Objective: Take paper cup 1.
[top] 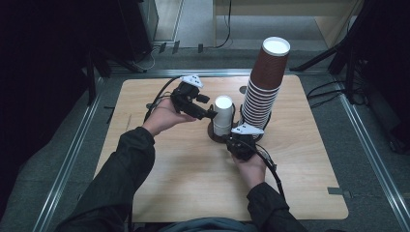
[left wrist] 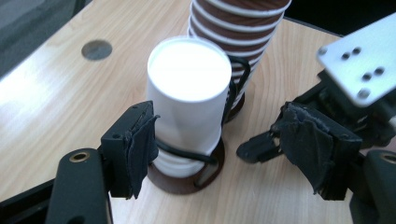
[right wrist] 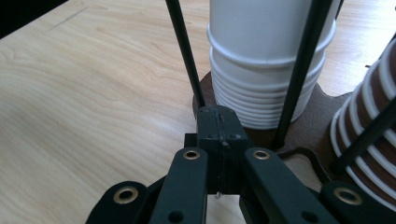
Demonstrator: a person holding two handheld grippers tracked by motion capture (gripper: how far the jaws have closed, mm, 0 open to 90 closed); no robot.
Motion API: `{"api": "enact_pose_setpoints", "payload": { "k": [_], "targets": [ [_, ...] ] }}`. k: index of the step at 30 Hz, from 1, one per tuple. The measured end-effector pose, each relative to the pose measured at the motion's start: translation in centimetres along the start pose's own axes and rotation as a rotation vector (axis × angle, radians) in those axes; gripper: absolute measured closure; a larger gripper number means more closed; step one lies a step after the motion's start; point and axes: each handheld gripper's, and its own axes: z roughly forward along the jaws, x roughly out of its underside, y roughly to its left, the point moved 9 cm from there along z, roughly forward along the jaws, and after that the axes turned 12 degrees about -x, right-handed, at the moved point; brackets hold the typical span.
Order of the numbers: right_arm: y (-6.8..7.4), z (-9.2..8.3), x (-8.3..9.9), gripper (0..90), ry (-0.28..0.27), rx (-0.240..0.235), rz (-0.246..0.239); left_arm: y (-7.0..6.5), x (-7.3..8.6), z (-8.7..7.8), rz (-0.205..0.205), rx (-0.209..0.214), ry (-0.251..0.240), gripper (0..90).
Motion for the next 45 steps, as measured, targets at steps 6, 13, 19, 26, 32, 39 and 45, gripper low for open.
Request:
{"api": "enact_pose_setpoints", "payload": {
  "k": [6, 13, 19, 26, 32, 39, 45],
  "targets": [
    [-0.2, 0.7, -0.2, 89.3, -0.013, 0.024, 0.016, 0.2, -1.4, 1.2, 0.035, 0.010, 0.020, 25.5],
    [-0.4, 1.4, -0.6, 89.1, -0.035, 0.070, -0.032, 0.5, -1.7, 2.3, 0.031, 0.015, 0.027, 24.6],
    [-0.7, 1.8, -0.8, 88.6, -0.055, 0.076, 0.006, 0.6, -1.3, 2.9, 0.039, 0.018, 0.044, 24.6],
    [-0.8, 2.1, -1.3, 88.2, -0.080, 0.087, 0.025, 0.6, -1.5, 3.7, 0.051, 0.006, 0.035, 24.7],
    [-0.6, 2.4, -1.4, 88.4, -0.081, 0.085, 0.028, 0.5, -1.5, 4.3, 0.056, 0.004, 0.042, 26.7],
    [-0.7, 2.6, -1.1, 88.9, -0.070, 0.084, 0.031, 0.8, -1.4, 4.7, 0.055, -0.008, 0.040, 32.7],
    [-0.7, 2.6, -1.1, 88.9, -0.068, 0.081, 0.031, 0.8, -1.4, 4.9, 0.063, -0.029, 0.046, 34.2]
  ]
}}
